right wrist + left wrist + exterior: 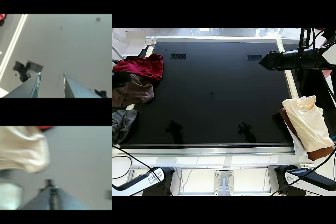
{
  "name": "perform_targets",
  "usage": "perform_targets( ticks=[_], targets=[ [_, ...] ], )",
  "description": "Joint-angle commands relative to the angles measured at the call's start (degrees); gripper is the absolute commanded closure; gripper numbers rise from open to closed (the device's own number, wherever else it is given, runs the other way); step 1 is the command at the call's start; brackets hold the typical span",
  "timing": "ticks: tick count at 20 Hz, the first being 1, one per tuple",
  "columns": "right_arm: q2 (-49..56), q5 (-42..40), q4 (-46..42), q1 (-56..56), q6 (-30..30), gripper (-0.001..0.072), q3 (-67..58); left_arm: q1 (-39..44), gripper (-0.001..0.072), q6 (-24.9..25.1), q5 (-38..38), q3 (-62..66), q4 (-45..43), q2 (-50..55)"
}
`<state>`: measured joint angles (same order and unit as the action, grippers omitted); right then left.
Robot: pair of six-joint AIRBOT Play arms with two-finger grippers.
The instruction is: Fold the shirts.
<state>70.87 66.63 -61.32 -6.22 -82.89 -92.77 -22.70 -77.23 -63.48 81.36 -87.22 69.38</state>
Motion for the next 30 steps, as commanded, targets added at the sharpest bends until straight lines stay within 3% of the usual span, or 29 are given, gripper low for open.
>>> perform_targets(
  ticks=[1,2,5,12,20,21,22,23,26,28,30],
  targets=[
    [0.0,-2.2,0.0,0.0,0.0,0.0380,0.0,-2.9,0.0263,-8.8,2.8,0.0,-17.8,1.8],
    [0.0,-2.2,0.0,0.0,0.0,0.0381,0.0,-5.7,0.0192,-12.5,2.4,0.0,-17.2,3.2],
    [0.0,-2.1,0.0,0.0,0.0,0.0380,0.0,-14.3,0.0191,-18.4,0.9,0.0,-12.9,8.4],
    [0.0,-2.2,0.0,0.0,0.0,0.0381,0.0,-25.3,0.0188,-18.8,-3.5,0.0,-10.7,20.0],
    [0.0,-3.8,0.0,0.0,-2.7,0.0381,0.0,-26.4,0.0190,-18.8,0.4,0.0,-11.1,25.3],
    [0.0,-4.0,0.0,0.0,-3.0,0.0381,0.0,-26.4,0.0205,-18.8,0.3,0.0,-11.3,25.9],
    [0.0,-4.3,0.1,0.0,-3.5,0.0381,0.0,-26.4,0.0357,-18.8,0.0,0.0,-11.3,26.6],
    [0.0,-4.5,0.1,0.0,-3.7,0.0381,0.0,-26.4,0.0686,-18.8,-0.2,0.0,-11.3,26.9],
    [0.0,-4.8,0.1,0.0,-3.7,0.0381,0.0,-26.3,0.0699,-18.3,-0.9,0.0,-10.0,26.2],
    [0.0,-4.8,0.1,0.0,-3.7,0.0386,0.0,-25.9,0.0699,-18.2,-0.7,0.0,-3.9,24.2],
    [0.0,-4.8,0.1,0.0,-3.7,0.0495,0.0,-25.4,0.0700,-14.6,0.4,0.0,8.4,20.2]
  ],
)
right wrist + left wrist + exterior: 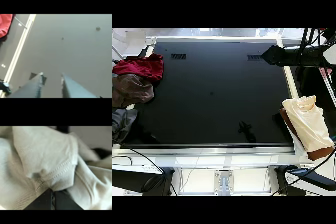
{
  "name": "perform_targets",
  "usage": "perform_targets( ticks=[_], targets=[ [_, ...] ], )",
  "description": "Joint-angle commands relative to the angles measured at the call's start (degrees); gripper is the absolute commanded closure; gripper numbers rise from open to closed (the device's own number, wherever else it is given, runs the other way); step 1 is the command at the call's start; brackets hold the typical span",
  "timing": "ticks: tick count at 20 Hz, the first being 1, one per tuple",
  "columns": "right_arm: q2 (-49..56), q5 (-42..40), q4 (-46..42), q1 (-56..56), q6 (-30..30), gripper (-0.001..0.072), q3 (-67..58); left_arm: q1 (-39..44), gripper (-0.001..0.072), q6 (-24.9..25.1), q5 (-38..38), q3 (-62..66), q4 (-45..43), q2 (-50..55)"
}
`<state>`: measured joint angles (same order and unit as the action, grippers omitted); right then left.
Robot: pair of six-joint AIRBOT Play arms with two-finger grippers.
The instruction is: Fold the shirts.
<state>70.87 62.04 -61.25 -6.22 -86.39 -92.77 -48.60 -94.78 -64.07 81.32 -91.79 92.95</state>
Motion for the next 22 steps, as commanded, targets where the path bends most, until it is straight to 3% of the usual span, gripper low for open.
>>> perform_targets(
  ticks=[1,4,7,10,14,15,16,17,19,20,22],
  targets=[
    [0.0,-0.2,0.0,0.0,-0.2,0.0526,-0.1,1.0,0.0700,5.7,1.7,0.0,20.3,-5.9],
    [0.0,-0.1,-1.3,0.2,0.1,0.0524,-2.3,4.7,0.0701,17.7,1.2,0.0,42.6,-15.5],
    [0.0,0.0,-5.1,0.2,0.1,0.0516,-8.2,12.8,0.0701,20.8,-0.9,0.0,53.7,-25.8],
    [0.0,2.1,-9.6,0.2,0.6,0.0516,-17.3,26.0,0.0701,20.7,-0.9,0.0,57.4,-33.4],
    [-1.3,5.8,-15.5,0.2,2.6,0.0516,-27.4,47.4,0.0698,20.8,-2.2,0.0,57.3,-36.2],
    [-2.4,5.6,-16.4,0.2,3.1,0.0516,-27.3,51.9,0.0639,21.9,-1.4,0.0,56.8,-36.0],
    [-3.2,6.0,-17.2,0.2,3.6,0.0515,-26.9,54.9,0.0279,25.2,0.3,0.0,55.6,-36.0],
    [-3.8,6.8,-17.9,0.2,3.6,0.0514,-26.2,56.3,0.0012,27.3,3.3,0.0,53.4,-36.1],
    [-4.0,10.7,-20.0,0.2,4.1,0.0506,-24.9,55.3,-0.0009,26.5,8.5,0.0,45.5,-36.1],
    [-3.9,13.4,-21.5,0.2,5.3,0.0506,-23.8,53.8,-0.0006,23.3,9.0,0.0,37.5,-35.8],
    [-3.8,20.0,-25.6,0.2,5.9,0.0506,-19.6,50.5,-0.0002,8.2,4.1,0.0,17.6,-33.8]
  ],
)
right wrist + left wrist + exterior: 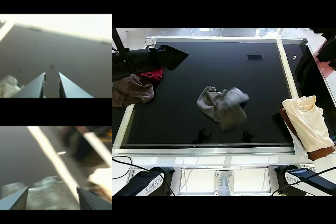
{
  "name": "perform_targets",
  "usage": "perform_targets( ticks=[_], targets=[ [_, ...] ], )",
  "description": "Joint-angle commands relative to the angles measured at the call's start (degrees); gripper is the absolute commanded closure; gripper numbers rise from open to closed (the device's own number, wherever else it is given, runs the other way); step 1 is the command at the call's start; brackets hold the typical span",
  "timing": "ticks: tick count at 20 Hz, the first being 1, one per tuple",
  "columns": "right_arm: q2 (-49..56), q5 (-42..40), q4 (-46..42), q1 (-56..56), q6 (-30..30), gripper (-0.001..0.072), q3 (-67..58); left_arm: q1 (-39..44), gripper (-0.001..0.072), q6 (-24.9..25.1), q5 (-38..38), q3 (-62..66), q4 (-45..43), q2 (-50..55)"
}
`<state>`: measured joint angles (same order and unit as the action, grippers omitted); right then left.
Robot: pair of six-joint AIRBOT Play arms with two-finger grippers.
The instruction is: Fold the shirts.
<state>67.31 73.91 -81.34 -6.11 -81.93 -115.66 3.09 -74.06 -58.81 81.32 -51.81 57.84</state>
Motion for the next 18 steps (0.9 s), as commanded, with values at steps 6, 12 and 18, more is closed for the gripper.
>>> perform_targets(
  ticks=[6,12,18],
  targets=[
    [2.5,8.8,7.1,0.0,1.5,0.0505,29.1,-4.9,0.0012,-23.1,-10.8,-4.9,-22.7,15.4],
    [4.6,0.4,19.6,0.0,1.7,0.0309,48.1,0.2,0.0012,-12.4,6.2,-4.9,-6.1,32.5],
    [5.0,-19.2,41.9,0.0,0.1,0.0306,57.4,4.3,0.0011,-2.3,13.1,-4.3,1.3,41.4]
  ],
)
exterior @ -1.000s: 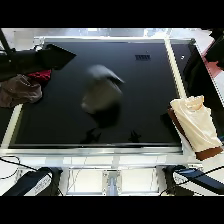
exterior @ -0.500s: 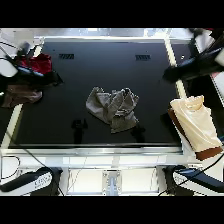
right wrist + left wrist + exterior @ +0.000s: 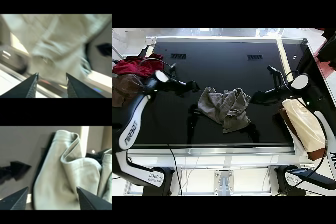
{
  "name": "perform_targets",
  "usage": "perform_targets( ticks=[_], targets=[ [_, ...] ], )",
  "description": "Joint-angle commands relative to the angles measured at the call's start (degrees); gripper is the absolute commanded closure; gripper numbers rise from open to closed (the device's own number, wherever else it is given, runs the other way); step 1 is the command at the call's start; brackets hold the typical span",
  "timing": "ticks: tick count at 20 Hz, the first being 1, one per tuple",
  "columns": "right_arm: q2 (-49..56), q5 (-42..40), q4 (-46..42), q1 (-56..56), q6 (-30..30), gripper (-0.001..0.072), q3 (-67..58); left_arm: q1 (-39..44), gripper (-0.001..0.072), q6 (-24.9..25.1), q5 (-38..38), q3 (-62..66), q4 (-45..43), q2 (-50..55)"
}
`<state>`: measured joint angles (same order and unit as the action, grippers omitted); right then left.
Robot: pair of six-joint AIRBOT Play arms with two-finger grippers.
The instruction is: Fold the shirts.
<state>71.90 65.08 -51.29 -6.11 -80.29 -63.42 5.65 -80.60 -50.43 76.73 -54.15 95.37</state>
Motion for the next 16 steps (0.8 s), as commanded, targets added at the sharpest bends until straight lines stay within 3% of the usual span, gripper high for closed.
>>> perform_targets(
  ticks=[1,4,10,16],
  targets=[
    [1.1,-11.4,14.2,0.0,-1.8,0.0306,6.9,2.2,0.0011,4.2,7.0,0.3,3.7,4.2],
    [5.0,-11.0,20.5,-1.4,-1.8,0.0304,12.1,2.5,0.0011,4.2,9.0,2.5,3.1,4.7],
    [10.7,-14.4,20.3,-6.4,-2.1,0.0304,15.1,3.0,0.0012,4.3,6.0,6.8,-2.5,7.1],
    [11.1,-20.7,20.9,-6.4,-4.6,0.0305,15.1,5.9,0.0011,4.1,5.0,9.5,-2.4,12.0]
  ],
)
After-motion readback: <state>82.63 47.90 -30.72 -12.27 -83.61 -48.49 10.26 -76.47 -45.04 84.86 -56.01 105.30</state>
